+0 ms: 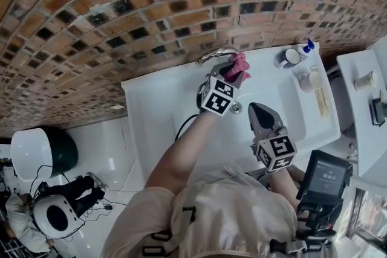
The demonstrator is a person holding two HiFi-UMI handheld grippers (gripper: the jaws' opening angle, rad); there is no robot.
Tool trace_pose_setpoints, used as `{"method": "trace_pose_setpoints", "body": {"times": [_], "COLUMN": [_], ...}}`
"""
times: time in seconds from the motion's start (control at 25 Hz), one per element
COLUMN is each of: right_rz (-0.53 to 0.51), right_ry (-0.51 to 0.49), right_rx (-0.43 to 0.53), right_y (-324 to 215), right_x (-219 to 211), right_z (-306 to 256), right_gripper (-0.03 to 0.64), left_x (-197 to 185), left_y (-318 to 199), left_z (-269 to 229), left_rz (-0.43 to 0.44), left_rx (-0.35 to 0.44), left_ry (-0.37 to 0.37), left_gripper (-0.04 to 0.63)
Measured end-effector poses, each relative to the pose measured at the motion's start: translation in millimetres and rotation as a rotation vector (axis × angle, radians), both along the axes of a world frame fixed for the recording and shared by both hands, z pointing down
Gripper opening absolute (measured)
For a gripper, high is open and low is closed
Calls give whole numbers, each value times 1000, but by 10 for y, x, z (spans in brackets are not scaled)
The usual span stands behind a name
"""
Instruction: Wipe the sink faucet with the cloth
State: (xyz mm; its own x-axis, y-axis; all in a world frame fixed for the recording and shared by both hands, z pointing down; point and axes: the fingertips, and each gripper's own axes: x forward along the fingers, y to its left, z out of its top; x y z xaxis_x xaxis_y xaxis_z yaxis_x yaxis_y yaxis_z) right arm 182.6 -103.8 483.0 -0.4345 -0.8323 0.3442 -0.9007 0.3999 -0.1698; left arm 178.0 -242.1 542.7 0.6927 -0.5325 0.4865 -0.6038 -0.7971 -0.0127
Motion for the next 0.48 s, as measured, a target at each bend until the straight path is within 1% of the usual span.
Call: {"method": "trace_pose_setpoints", "body": {"times": [0.2, 0.32, 0.4, 0.48], "right_rz": [-37, -54, -65, -81], "right_ry": [0, -1, 2, 6], "right_rx": [30, 46, 55, 63], "right_y": [105, 109, 135, 186], "right_x": [-243, -322, -397, -519], "right_z": [-97, -156, -211, -262], "right_gripper": [-15, -15, -15, -15], "left_x": [-79, -183, -351, -628], "left_y": [195, 251, 315, 409], "left_z": [-442, -790, -1075, -1339], "left_rz": [5, -1, -24, -71], "left_rx": [66, 124, 179, 245], "left_ry": [84, 138, 178, 210], "left_gripper": [124, 124, 124, 124]}}
